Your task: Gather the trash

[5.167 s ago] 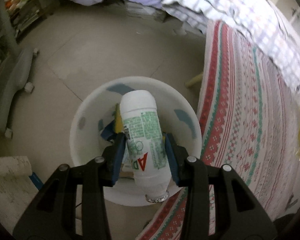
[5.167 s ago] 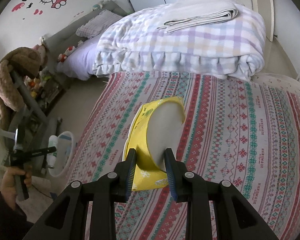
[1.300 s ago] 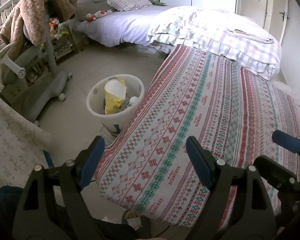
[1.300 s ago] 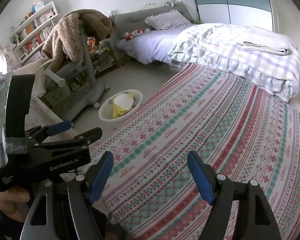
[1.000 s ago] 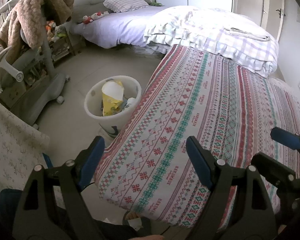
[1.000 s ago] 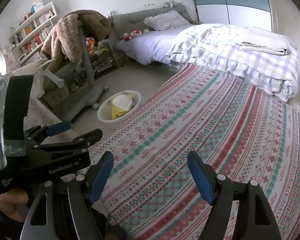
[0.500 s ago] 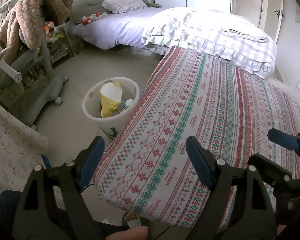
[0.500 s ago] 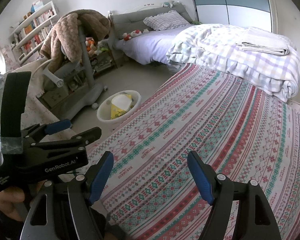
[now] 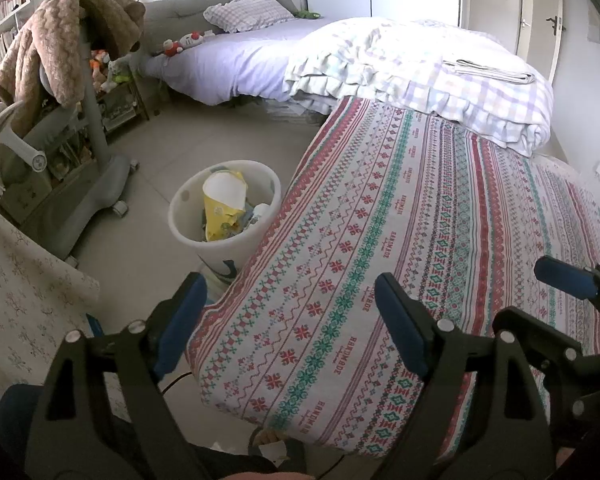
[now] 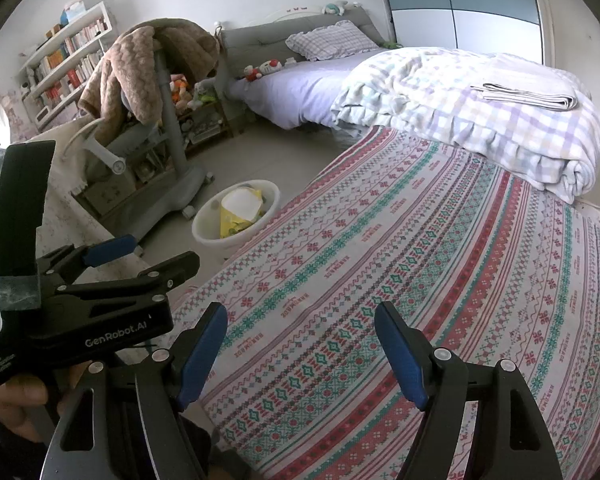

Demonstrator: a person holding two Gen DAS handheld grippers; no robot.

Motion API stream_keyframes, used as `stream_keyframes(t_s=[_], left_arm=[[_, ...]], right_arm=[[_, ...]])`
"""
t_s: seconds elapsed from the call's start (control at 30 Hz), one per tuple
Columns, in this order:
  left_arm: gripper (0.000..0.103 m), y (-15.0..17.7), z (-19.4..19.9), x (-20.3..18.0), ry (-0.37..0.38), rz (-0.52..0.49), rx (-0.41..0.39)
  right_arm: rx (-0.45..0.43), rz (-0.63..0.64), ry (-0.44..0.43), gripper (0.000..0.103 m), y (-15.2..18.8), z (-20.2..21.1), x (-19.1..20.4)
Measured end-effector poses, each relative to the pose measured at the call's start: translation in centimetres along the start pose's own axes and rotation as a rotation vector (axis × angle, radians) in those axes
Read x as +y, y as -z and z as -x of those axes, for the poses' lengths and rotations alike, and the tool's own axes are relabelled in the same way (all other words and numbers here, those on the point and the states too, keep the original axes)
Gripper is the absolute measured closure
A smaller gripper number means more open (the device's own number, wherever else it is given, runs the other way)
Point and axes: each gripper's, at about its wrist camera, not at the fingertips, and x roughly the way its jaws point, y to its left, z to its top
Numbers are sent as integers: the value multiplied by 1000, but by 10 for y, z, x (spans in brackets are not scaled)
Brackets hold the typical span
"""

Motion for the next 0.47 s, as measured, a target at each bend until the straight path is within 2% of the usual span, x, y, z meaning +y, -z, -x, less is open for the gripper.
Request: stream_keyframes(t_s=[0.47], left_arm=[[17,0,-1,2,1,0,4]], right_arm=[[3,1,0,26,0,-1,-1]])
